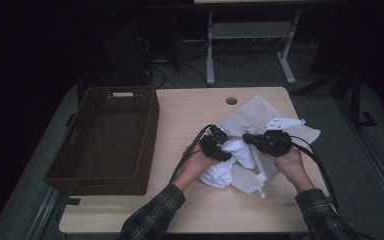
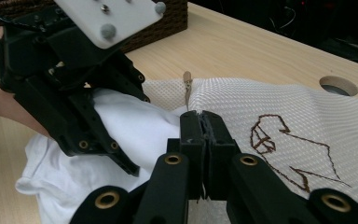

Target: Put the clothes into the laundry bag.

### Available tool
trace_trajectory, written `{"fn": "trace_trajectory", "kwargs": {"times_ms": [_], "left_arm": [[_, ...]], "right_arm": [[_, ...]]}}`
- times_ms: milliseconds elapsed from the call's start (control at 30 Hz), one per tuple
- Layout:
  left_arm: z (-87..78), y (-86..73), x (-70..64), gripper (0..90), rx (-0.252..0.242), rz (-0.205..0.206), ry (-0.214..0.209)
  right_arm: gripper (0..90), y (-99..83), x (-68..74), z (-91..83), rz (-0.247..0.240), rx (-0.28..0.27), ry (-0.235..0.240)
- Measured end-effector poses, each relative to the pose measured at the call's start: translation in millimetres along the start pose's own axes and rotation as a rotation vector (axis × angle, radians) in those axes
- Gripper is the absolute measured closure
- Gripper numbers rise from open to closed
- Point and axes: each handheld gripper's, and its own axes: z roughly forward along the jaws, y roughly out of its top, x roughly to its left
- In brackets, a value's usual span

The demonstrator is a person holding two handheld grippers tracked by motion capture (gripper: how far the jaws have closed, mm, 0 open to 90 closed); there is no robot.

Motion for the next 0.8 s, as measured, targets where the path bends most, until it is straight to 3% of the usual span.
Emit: {"fn": "trace_trajectory", "kwargs": {"times_ms": [200,400,533,733,800], "left_arm": [[7.9,1.4,-2.3,52.4,0.008,-0.014,0.013],[15.7,-1.7,-1.4,38.3,0.001,-0.037,-0.005],[17.2,-2.7,-1.9,30.4,-0.009,-0.030,-0.018],[4.9,-3.9,0.2,24.0,-0.052,-0.029,-0.054],[-10.5,-3.7,1.7,22.4,-0.092,-0.033,-0.070]], "right_arm": [[87.4,-0.9,0.0,1.6,0.000,0.006,0.000],[87.3,-2.8,-0.3,4.1,0.004,0.013,0.001],[87.2,-3.6,-1.1,4.5,0.008,0.016,0.000],[86.9,-4.8,-2.6,4.3,0.011,0.019,-0.001],[86.9,-5.1,-2.9,4.3,0.010,0.019,-0.001]]}}
